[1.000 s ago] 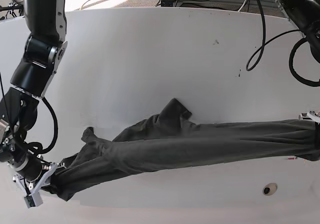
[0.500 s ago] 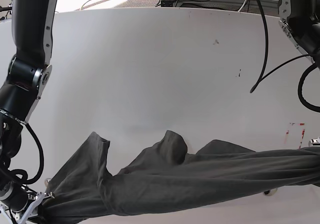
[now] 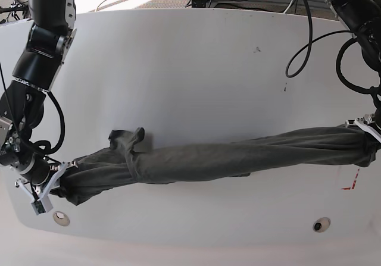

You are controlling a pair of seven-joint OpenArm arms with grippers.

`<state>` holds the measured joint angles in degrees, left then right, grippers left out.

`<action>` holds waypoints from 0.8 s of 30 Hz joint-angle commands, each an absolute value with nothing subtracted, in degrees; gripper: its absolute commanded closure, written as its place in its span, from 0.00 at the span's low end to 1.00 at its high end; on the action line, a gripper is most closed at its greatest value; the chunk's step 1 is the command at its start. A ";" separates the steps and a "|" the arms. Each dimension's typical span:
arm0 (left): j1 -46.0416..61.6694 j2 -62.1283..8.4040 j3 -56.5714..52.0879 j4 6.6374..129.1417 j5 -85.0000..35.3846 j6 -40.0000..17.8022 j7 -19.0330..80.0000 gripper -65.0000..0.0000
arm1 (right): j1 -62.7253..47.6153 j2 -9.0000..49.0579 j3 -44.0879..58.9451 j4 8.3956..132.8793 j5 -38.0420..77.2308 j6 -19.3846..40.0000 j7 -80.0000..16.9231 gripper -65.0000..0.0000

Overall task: Fold the T-shirt properly
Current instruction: 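Lift and swing the T-shirt with both grippers, then lower it, then release and regrasp the T-shirt hem corner with the left gripper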

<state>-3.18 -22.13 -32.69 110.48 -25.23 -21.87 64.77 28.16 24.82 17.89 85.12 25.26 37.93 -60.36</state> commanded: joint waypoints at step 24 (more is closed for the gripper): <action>21.32 -18.86 -39.60 111.16 -24.40 -31.78 63.96 0.89 | -2.42 14.46 26.15 98.15 25.36 37.93 -62.11 1.00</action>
<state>21.65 -17.69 -40.60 110.30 -23.77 -31.77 64.73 -3.09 14.35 25.85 95.44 24.43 37.74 -63.22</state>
